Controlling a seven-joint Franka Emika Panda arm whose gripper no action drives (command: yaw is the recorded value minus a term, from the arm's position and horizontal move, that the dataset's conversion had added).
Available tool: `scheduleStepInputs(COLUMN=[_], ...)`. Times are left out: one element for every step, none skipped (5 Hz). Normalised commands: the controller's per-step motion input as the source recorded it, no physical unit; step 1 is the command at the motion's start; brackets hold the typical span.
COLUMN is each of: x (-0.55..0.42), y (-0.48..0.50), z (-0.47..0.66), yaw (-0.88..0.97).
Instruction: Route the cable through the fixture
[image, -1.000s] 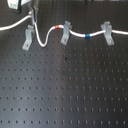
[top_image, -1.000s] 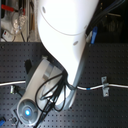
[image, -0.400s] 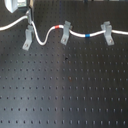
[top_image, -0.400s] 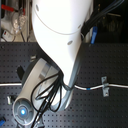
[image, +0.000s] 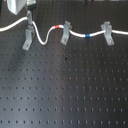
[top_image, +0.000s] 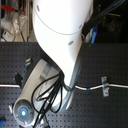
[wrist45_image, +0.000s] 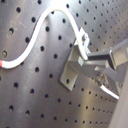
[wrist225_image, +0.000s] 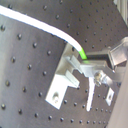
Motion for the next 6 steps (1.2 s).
scheduleStepInputs(x=[-0.175,-0.256,-0.314,-0.351,-0.483,-0.577], y=[0.293,0.260,0.268,0.247,0.016,-0.117], z=[0.19,0.24,0.27,0.18,0.25,0.19], yaw=[-0.55,-0.48,-0.41,-0.37,-0.29,-0.19])
